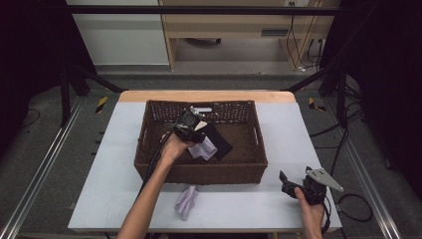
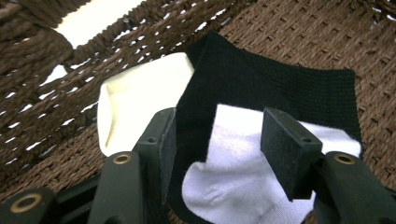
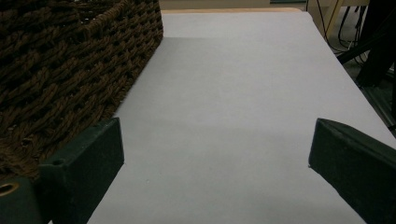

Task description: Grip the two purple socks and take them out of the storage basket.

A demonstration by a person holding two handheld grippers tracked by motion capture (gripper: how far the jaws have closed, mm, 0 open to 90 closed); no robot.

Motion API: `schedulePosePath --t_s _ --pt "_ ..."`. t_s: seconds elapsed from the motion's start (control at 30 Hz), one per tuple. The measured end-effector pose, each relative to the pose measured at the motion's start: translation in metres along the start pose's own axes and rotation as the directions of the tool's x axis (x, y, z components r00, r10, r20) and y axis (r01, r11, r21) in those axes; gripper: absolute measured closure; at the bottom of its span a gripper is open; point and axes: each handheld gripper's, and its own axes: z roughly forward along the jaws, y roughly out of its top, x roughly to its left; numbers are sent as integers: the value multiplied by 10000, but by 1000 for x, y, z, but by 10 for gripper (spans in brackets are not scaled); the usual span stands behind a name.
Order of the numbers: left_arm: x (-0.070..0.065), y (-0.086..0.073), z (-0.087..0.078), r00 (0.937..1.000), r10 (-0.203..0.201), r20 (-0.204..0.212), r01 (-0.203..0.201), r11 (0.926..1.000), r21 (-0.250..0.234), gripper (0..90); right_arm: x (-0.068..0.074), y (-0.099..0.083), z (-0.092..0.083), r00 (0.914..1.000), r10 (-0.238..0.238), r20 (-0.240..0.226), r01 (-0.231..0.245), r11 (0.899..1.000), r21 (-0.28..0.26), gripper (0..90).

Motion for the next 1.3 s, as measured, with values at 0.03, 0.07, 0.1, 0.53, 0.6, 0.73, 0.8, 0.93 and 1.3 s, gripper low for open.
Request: schedulePosePath --t_s 0.03,0.07,0.1,0.53,0.6,0.73,0.8,0.93,1.3 --pt "0 0 0 10000 0 0 0 10000 0 449 0 0 0 10000 1 -4 -1 10000 6 37" --pt "0 0 1 10000 32 63 -32 9999 99 449 0 0 0 10000 1 -4 -1 10000 6 37" --pt "-1 -1 2 9999 21 144 -24 9998 198 447 0 0 0 10000 -30 17 29 10000 22 37" --pt "0 -2 6 9982 -327 494 248 9877 1542 839 0 0 0 10000 -18 38 18 10000 7 37" --pt "0 -2 4 9969 -455 648 364 9901 1354 875 0 0 0 10000 17 17 -17 10000 12 37" --pt "0 -1 -5 9961 -351 807 296 9972 686 881 0 0 0 10000 15 18 -15 10000 -6 37" --pt "0 -1 -13 9959 -378 819 369 9992 122 882 0 0 0 10000 14 32 -14 10000 -19 37" --pt "-3 -2 -28 9965 -118 827 195 9955 -928 884 0 0 0 10000 14 35 -13 10000 -22 37" --pt "-2 -8 -81 9963 79 852 198 9472 -3201 885 -1 0 0 10000 -9 29 9 10000 9 37"
